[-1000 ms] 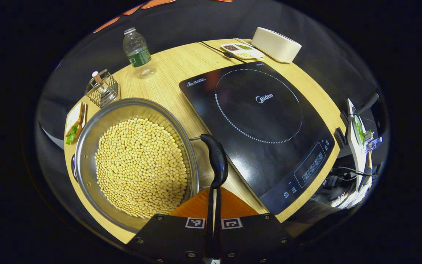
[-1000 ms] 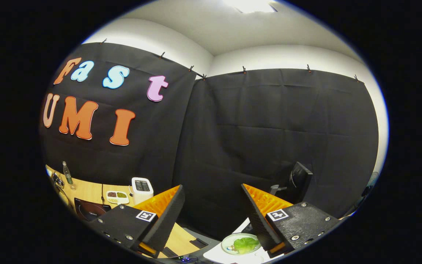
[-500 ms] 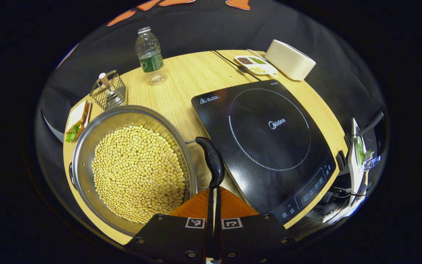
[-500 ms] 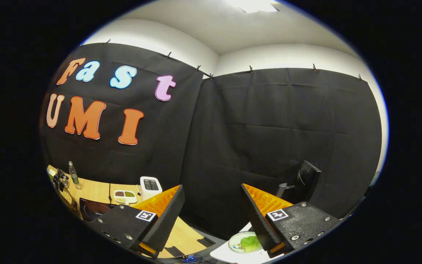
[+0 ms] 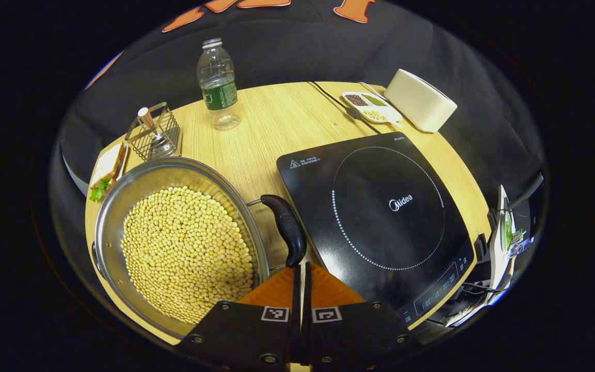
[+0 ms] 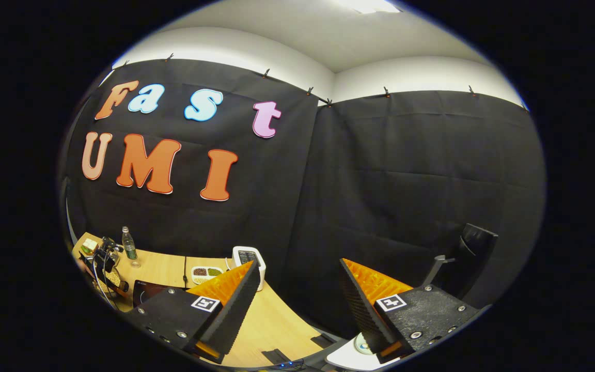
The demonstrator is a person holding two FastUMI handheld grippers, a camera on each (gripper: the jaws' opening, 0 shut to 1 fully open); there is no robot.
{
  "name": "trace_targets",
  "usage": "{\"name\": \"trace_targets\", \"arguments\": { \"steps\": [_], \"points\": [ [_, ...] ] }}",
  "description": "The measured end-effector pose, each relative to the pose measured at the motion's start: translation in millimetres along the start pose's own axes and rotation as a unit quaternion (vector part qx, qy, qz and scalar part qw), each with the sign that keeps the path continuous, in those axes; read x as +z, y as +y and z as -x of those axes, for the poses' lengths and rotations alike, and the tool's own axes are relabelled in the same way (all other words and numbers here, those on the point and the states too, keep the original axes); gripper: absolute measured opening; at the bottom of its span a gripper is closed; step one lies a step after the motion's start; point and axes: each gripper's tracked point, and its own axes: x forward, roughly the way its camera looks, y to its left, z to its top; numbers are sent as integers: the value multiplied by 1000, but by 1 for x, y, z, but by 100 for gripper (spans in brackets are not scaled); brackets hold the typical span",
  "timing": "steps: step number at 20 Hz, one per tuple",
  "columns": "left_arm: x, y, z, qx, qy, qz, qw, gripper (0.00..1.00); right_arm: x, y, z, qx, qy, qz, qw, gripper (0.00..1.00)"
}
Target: First push the handle of the pot to place it horizontally, then grasp the pot with both hands and set it on the induction cooktop.
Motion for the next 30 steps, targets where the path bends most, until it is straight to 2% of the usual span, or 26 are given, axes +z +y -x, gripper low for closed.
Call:
{"name": "trace_targets", "arguments": {
  "steps": [7,15,17,18,21,22,23,24,27,30],
  "points": [
    [-12,31,51,-3,-45,29,999,2,-15,70,-20,64,28,2,998,94],
    [-36,140,115,95,-86,62,990,2,-16,204,-29,185,46,23,981,94],
    [-42,167,128,110,-95,78,986,1,-21,236,-28,209,56,24,976,95],
    [-49,178,133,115,-96,85,985,5,-24,251,-28,218,62,23,974,94],
    [-61,218,145,129,-104,105,981,48,-31,291,-28,239,82,18,967,94],
    [-62,233,148,138,-114,108,978,55,-35,305,-28,245,91,16,965,94],
    [-60,247,150,142,-121,112,976,75,-39,318,-26,251,100,14,963,94],
    [-63,255,154,140,-124,117,975,79,-43,331,-24,258,110,13,960,94],
    [-60,279,158,129,-136,135,973,79,-55,363,-21,282,132,26,950,94],
    [-52,289,152,115,-141,150,972,79,-76,378,-24,291,172,30,941,94]
  ]
}}
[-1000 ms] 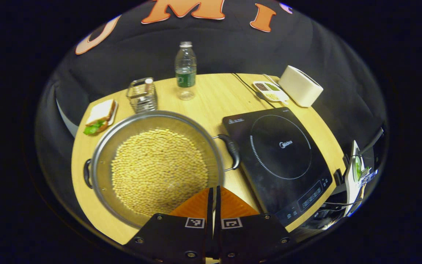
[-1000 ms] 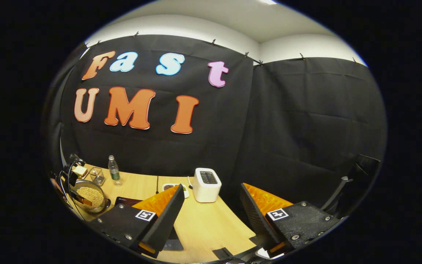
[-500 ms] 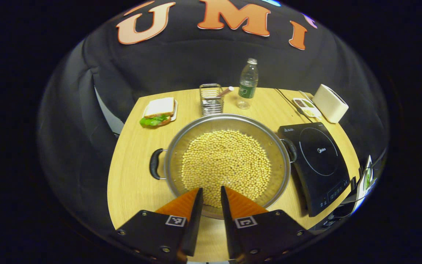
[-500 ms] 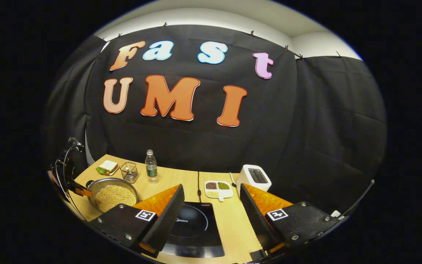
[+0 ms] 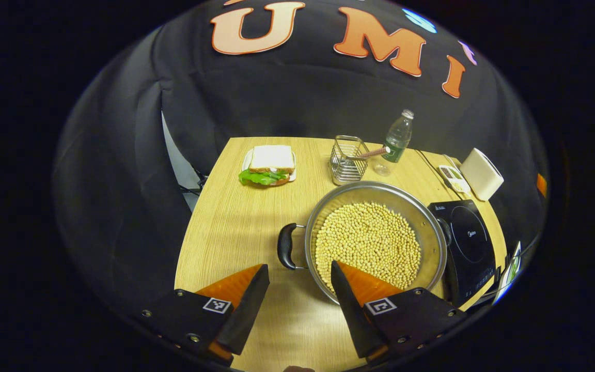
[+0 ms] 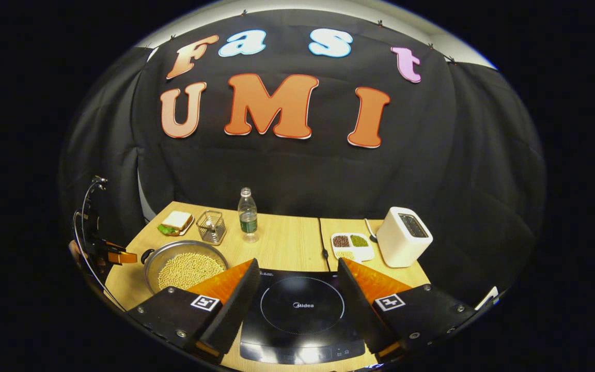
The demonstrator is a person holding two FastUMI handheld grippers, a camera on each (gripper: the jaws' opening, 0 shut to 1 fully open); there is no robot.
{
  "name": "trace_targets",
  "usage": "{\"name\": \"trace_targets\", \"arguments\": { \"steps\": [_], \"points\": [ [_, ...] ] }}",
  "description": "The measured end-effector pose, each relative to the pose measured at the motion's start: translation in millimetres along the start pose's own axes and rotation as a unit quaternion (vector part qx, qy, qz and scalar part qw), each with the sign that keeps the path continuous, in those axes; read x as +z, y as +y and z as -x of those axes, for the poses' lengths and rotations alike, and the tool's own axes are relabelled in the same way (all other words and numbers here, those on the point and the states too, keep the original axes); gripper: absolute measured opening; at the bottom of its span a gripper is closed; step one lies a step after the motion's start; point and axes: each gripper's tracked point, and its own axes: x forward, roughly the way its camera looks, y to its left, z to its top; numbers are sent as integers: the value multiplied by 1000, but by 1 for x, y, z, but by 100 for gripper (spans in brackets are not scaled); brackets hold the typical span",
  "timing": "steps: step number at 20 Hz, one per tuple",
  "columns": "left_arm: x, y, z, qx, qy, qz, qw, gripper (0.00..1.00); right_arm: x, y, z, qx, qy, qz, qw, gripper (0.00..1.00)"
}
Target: First push the handle of the pot to place it horizontally, then grasp the pot with both hands and set it on the induction cooktop.
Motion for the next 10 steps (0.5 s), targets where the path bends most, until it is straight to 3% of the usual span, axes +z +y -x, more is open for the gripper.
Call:
{"name": "trace_targets", "arguments": {
  "steps": [5,10],
  "points": [
    [-7,-13,-16,-33,24,4,999,79,-35,42,-30,35,59,-4,998,94],
    [-12,-12,-30,-40,33,2,999,79,-70,104,-68,86,112,3,990,94]
  ]
}}
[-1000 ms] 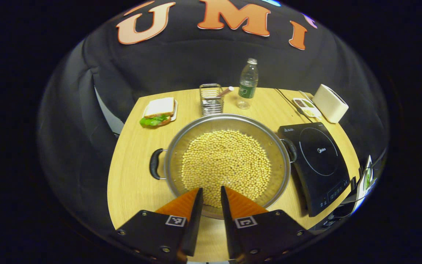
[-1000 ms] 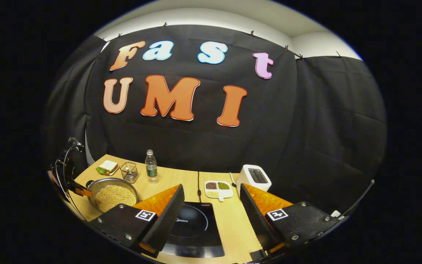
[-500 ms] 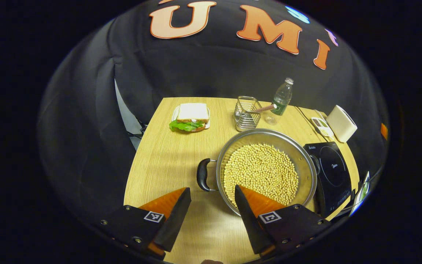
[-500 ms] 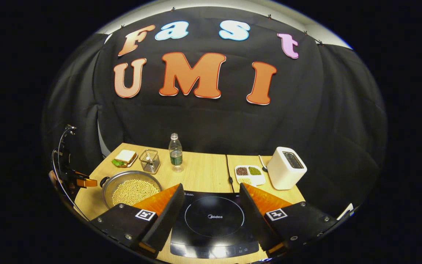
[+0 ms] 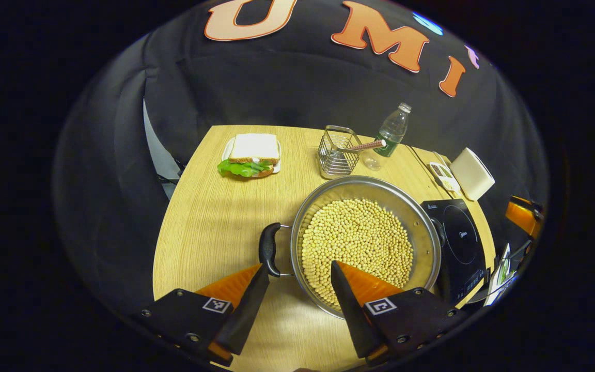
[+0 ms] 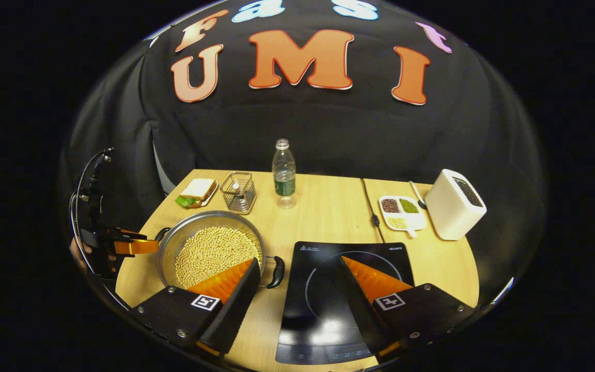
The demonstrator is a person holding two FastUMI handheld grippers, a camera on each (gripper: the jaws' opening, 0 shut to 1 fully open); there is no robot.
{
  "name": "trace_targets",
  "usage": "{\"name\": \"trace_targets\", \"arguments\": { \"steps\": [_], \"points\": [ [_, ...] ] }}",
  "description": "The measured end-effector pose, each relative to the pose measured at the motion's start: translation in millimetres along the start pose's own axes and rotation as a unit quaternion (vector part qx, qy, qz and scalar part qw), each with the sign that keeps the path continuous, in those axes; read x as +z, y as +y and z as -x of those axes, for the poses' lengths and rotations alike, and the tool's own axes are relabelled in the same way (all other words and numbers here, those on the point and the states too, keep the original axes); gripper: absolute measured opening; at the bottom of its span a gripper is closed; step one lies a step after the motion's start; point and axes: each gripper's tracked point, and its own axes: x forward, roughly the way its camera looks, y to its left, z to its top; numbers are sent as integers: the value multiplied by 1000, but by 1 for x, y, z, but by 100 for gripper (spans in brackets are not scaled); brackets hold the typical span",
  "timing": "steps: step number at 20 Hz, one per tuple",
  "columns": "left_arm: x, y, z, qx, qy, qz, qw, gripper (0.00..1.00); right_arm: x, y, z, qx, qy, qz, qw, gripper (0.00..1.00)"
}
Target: First push the handle of the pot to place it horizontally, then grasp the pot with both hands and set it on the induction cooktop.
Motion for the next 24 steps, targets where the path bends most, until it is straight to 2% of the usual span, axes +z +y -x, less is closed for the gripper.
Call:
{"name": "trace_targets", "arguments": {
  "steps": [4,10,17,19,23,24],
  "points": [
    [-3,3,-12,1,9,4,1000,79,-21,27,-41,11,45,4,999,92],
    [-2,5,-24,4,14,-9,1000,80,-53,35,-83,12,116,-23,993,87],
    [3,19,-30,31,10,-26,999,79,-87,53,-103,26,167,-29,985,86],
    [2,22,-32,34,14,-26,999,80,-92,50,-107,18,168,-21,985,87],
    [-4,20,-44,26,21,-14,999,80,-98,50,-112,14,179,-25,983,72],
    [-5,20,-47,26,23,-13,999,80,-98,49,-113,15,180,-26,983,76]
  ]
}}
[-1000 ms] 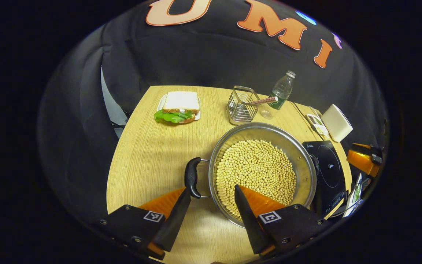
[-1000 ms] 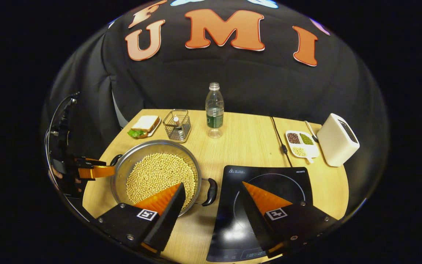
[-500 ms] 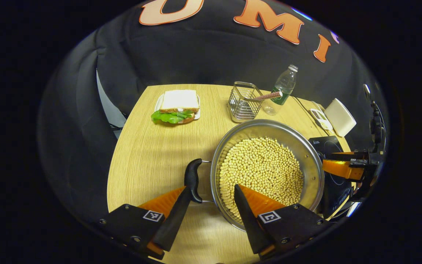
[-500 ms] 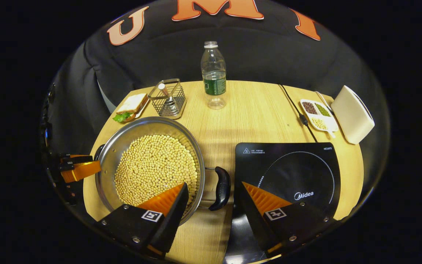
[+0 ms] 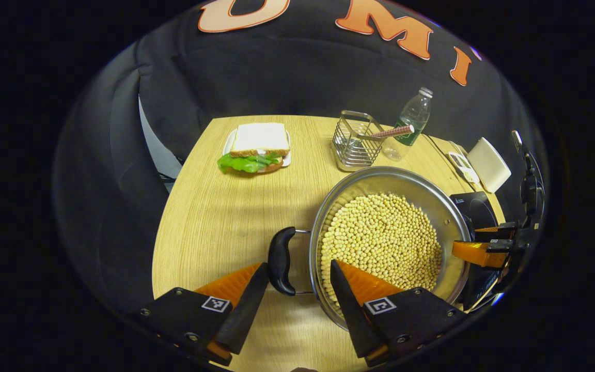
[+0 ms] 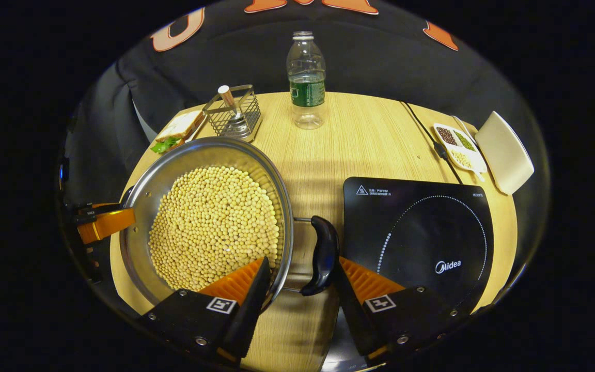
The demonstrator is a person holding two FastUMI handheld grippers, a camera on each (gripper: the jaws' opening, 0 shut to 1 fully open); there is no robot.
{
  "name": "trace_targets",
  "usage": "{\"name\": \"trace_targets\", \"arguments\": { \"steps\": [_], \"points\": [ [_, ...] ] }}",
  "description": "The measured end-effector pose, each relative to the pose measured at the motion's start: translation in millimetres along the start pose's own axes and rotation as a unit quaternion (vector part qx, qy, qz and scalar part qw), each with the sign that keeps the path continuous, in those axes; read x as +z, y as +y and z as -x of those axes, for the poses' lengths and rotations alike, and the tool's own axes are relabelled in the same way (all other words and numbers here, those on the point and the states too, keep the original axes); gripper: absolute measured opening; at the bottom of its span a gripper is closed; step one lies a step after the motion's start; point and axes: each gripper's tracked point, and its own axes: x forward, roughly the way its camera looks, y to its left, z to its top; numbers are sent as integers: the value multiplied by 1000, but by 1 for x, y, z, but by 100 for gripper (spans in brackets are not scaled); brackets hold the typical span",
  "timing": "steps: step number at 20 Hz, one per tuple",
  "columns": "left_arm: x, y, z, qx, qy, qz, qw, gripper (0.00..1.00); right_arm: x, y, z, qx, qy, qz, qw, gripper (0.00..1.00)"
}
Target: First push the handle of the pot to place it horizontally, then grasp the pot with both hands and set it on the induction cooktop.
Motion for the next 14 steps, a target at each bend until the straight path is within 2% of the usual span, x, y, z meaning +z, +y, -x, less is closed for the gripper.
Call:
{"name": "trace_targets", "arguments": {
  "steps": [6,11,12,13,14],
  "points": [
    [-9,0,-20,13,17,6,1000,80,1,-1,-7,-8,-5,4,1000,72],
    [-2,1,-34,36,7,-1,999,80,3,-3,-15,-18,-13,-4,1000,71],
    [-4,2,-35,40,10,-2,999,79,4,-4,-16,-20,-17,-6,1000,66],
    [-6,3,-36,44,14,-1,999,80,4,-4,-17,-23,-20,-10,999,70],
    [-10,2,-42,45,17,0,999,80,5,-4,-18,-25,-22,-11,999,69]
  ]
}}
